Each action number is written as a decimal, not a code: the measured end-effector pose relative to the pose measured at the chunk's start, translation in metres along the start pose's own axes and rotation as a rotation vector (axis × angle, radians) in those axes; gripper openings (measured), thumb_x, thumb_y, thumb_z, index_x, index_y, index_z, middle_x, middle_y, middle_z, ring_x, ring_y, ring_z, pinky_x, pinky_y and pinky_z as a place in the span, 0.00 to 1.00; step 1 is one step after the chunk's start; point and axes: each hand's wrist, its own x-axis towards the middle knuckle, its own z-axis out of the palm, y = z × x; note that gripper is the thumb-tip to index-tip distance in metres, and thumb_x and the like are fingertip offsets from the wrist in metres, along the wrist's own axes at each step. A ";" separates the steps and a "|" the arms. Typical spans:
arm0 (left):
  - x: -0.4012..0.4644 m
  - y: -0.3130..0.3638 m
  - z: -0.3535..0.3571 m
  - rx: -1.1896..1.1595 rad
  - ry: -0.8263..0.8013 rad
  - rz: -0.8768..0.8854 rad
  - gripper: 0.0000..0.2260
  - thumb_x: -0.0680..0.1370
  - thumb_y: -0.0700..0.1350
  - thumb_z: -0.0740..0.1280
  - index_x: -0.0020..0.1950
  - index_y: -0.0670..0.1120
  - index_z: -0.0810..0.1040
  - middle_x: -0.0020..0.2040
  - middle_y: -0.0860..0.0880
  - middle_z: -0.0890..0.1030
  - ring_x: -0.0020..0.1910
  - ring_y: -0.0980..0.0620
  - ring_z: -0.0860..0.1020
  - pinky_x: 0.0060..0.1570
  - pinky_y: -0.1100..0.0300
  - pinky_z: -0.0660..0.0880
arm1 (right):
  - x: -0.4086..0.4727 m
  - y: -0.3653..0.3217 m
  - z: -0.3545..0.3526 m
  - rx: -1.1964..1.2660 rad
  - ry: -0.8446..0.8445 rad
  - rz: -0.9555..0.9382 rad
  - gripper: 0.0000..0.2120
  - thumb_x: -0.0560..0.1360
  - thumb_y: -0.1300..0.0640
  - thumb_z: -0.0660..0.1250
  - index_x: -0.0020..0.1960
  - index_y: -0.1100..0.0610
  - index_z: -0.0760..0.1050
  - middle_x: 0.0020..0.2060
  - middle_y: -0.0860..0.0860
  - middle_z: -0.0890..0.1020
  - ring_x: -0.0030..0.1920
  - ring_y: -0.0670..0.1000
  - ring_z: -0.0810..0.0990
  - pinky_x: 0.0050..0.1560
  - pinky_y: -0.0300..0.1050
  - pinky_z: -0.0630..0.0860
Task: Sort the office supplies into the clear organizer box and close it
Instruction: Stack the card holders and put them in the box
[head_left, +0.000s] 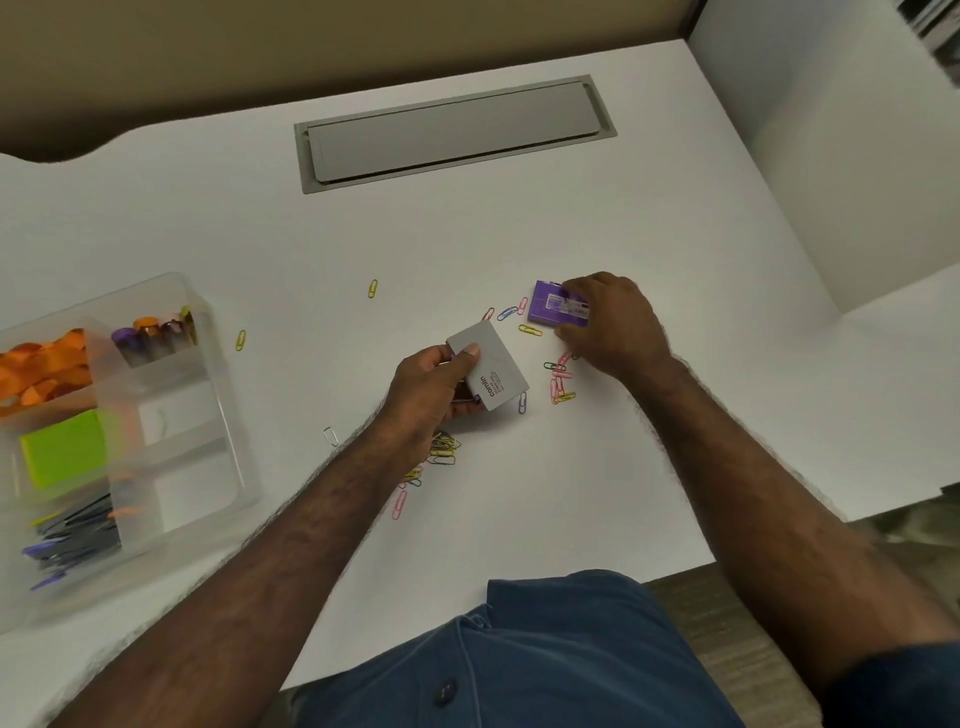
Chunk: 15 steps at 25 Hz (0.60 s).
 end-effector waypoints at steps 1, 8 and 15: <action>-0.001 0.000 -0.002 -0.009 0.003 0.001 0.14 0.82 0.50 0.69 0.66 0.46 0.81 0.56 0.42 0.87 0.55 0.43 0.86 0.54 0.46 0.85 | 0.000 -0.002 -0.001 -0.016 -0.007 0.008 0.30 0.70 0.45 0.77 0.69 0.52 0.77 0.60 0.53 0.82 0.59 0.56 0.79 0.56 0.54 0.79; -0.012 0.002 -0.017 -0.009 0.015 0.029 0.12 0.82 0.50 0.69 0.63 0.46 0.82 0.53 0.42 0.87 0.54 0.42 0.87 0.51 0.46 0.85 | -0.028 -0.033 -0.017 0.614 0.048 0.335 0.19 0.69 0.42 0.77 0.58 0.46 0.82 0.47 0.44 0.86 0.45 0.47 0.85 0.46 0.46 0.82; -0.035 0.012 -0.039 0.032 0.000 0.099 0.11 0.83 0.50 0.69 0.61 0.45 0.82 0.52 0.42 0.87 0.51 0.43 0.87 0.46 0.51 0.85 | -0.074 -0.094 -0.024 1.453 -0.277 0.493 0.14 0.81 0.51 0.63 0.57 0.58 0.82 0.49 0.62 0.84 0.43 0.57 0.83 0.39 0.48 0.77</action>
